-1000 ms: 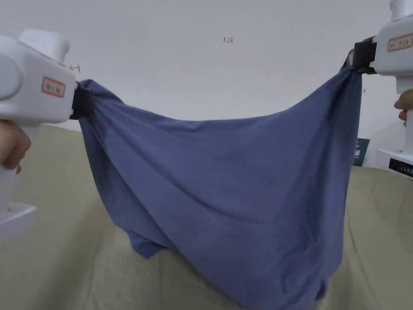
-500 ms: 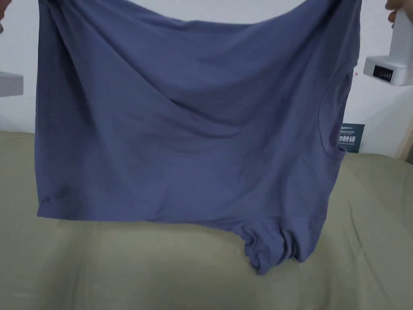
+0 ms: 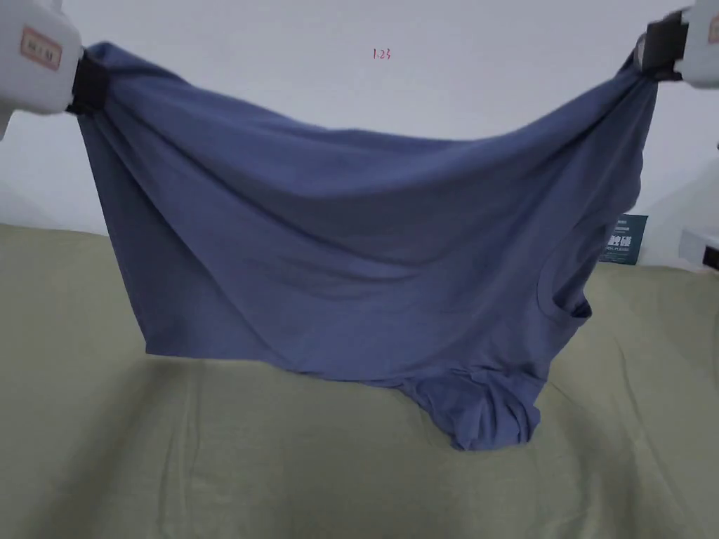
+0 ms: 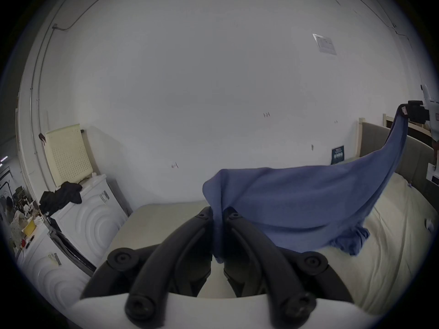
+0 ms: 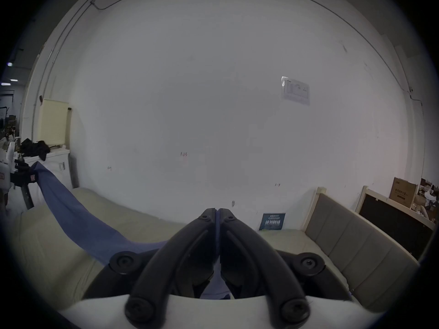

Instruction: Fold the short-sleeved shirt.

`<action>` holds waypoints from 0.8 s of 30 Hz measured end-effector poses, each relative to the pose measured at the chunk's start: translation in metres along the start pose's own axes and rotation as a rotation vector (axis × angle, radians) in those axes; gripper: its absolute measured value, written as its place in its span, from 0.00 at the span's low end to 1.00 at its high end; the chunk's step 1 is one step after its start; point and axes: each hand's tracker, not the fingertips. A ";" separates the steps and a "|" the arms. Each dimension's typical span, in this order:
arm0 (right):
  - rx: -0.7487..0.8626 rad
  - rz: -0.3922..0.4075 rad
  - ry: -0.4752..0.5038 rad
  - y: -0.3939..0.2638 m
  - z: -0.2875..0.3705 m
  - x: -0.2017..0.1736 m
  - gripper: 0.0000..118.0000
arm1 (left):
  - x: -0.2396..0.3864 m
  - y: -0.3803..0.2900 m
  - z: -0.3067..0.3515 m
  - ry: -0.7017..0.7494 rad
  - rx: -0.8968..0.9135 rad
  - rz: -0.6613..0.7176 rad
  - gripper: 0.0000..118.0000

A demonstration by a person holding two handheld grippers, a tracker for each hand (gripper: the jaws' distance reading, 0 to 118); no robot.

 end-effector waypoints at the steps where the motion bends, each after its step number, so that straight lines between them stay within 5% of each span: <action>1: -0.007 0.002 0.012 -0.008 0.012 -0.001 0.04 | -0.003 -0.011 0.011 -0.009 -0.013 0.008 0.07; 12: -0.239 -0.157 0.074 -0.121 0.141 -0.013 0.04 | -0.002 -0.170 0.121 -0.141 -0.194 0.093 0.07; 24: -0.526 -0.189 0.128 -0.260 0.265 -0.031 0.04 | 0.052 -0.322 0.222 -0.293 -0.429 0.097 0.07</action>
